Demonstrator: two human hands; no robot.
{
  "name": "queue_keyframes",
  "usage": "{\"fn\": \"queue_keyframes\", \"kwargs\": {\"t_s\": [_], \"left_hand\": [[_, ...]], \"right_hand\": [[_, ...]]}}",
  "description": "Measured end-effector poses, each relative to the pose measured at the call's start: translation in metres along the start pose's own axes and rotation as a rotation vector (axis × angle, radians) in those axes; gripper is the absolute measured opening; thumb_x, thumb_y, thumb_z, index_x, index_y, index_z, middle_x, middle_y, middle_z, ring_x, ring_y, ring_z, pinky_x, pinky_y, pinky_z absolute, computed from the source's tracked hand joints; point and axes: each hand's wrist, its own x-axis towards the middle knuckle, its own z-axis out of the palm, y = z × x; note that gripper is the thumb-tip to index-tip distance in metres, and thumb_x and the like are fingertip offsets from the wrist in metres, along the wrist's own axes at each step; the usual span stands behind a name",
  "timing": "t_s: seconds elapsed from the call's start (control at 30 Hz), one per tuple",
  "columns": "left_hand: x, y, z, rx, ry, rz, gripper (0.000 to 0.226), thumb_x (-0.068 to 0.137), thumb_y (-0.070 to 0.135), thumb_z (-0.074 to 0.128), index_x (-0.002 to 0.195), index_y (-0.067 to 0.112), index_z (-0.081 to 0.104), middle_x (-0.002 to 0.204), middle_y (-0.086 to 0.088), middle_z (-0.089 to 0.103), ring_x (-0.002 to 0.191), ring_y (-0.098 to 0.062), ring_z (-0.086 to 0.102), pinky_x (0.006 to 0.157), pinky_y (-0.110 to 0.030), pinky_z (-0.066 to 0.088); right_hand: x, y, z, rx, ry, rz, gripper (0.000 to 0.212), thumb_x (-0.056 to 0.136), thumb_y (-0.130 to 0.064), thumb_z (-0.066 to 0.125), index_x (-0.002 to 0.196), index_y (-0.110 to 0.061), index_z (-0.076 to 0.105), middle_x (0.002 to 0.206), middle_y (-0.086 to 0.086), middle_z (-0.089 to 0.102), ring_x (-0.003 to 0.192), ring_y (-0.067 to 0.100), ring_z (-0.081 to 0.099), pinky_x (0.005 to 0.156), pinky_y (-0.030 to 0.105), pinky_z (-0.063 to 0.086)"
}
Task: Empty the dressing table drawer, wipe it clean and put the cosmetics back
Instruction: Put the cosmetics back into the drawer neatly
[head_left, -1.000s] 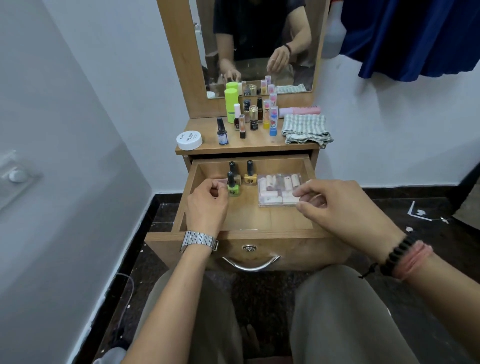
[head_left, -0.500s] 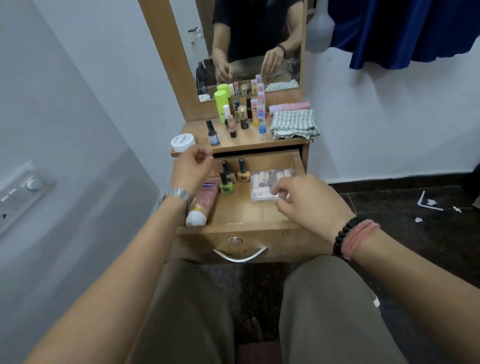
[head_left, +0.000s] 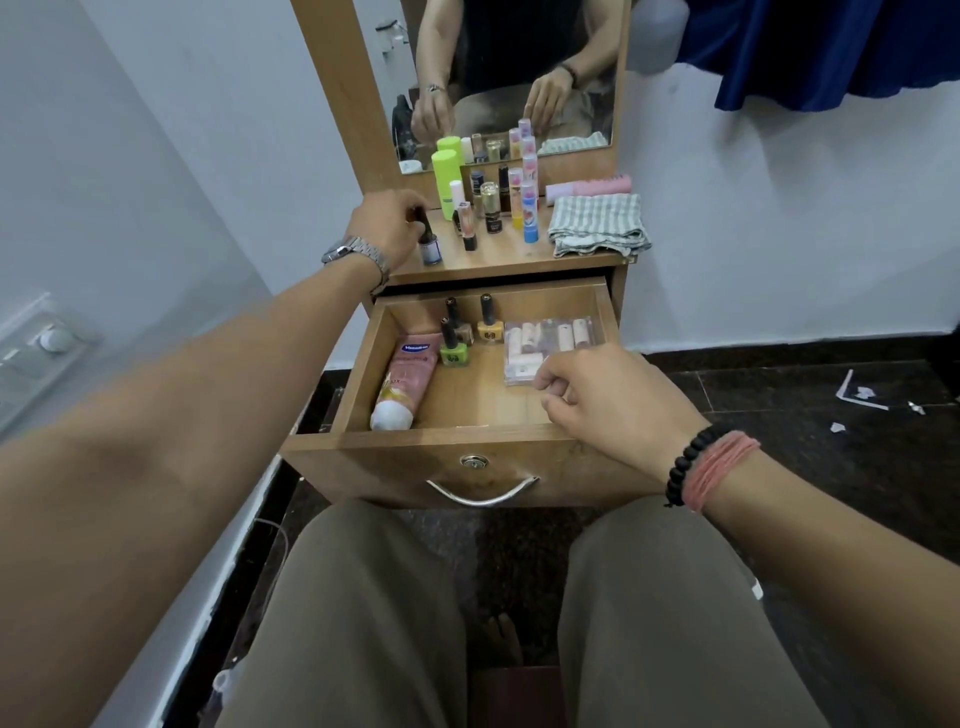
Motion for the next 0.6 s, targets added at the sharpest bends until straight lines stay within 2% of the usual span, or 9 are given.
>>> {"fn": "queue_keyframes", "kwargs": {"t_s": [0.17,0.27,0.37,0.5,0.6], "left_hand": [[-0.004,0.002,-0.005,0.005,0.031,0.01,0.018,0.086,0.018,0.061,0.102,0.017,0.07,0.106,-0.005,0.07,0.102,-0.025,0.061,0.085,-0.035,0.051],[-0.012,0.008,-0.011,-0.017,0.084,0.041,0.017,0.085,0.021,0.062,0.1,0.017,0.07,0.102,-0.004,0.07,0.098,-0.022,0.062,0.08,-0.032,0.049],[-0.025,0.017,-0.017,-0.017,0.109,0.107,0.018,0.086,0.028,0.063,0.1,0.018,0.069,0.098,-0.002,0.07,0.092,-0.02,0.063,0.079,-0.035,0.051],[-0.046,0.025,-0.01,-0.009,0.056,0.199,0.02,0.084,0.033,0.065,0.098,0.019,0.069,0.092,0.001,0.07,0.086,-0.017,0.064,0.077,-0.035,0.053],[-0.062,0.023,0.007,-0.001,-0.054,0.233,0.02,0.083,0.032,0.067,0.098,0.017,0.069,0.083,0.004,0.066,0.079,-0.015,0.061,0.069,-0.03,0.05]], "right_hand": [[0.001,0.0,0.0,0.017,0.023,-0.002,0.025,0.089,-0.024,0.05,0.108,-0.028,0.067,0.093,-0.001,0.07,0.085,0.021,0.066,0.077,0.038,0.055],[0.002,0.002,0.002,0.03,0.019,0.0,0.024,0.088,-0.026,0.051,0.106,-0.028,0.067,0.091,-0.002,0.069,0.081,0.02,0.066,0.074,0.038,0.056],[0.002,0.003,0.002,0.039,0.023,0.007,0.023,0.088,-0.027,0.051,0.104,-0.029,0.067,0.091,-0.004,0.068,0.079,0.019,0.065,0.072,0.038,0.056],[0.003,0.003,0.003,0.039,0.016,0.001,0.023,0.087,-0.025,0.052,0.103,-0.028,0.068,0.088,-0.004,0.068,0.078,0.02,0.065,0.071,0.038,0.056],[0.001,0.001,0.003,0.041,0.019,-0.001,0.023,0.087,-0.025,0.052,0.102,-0.028,0.068,0.087,-0.004,0.069,0.08,0.02,0.065,0.072,0.038,0.056]]}}
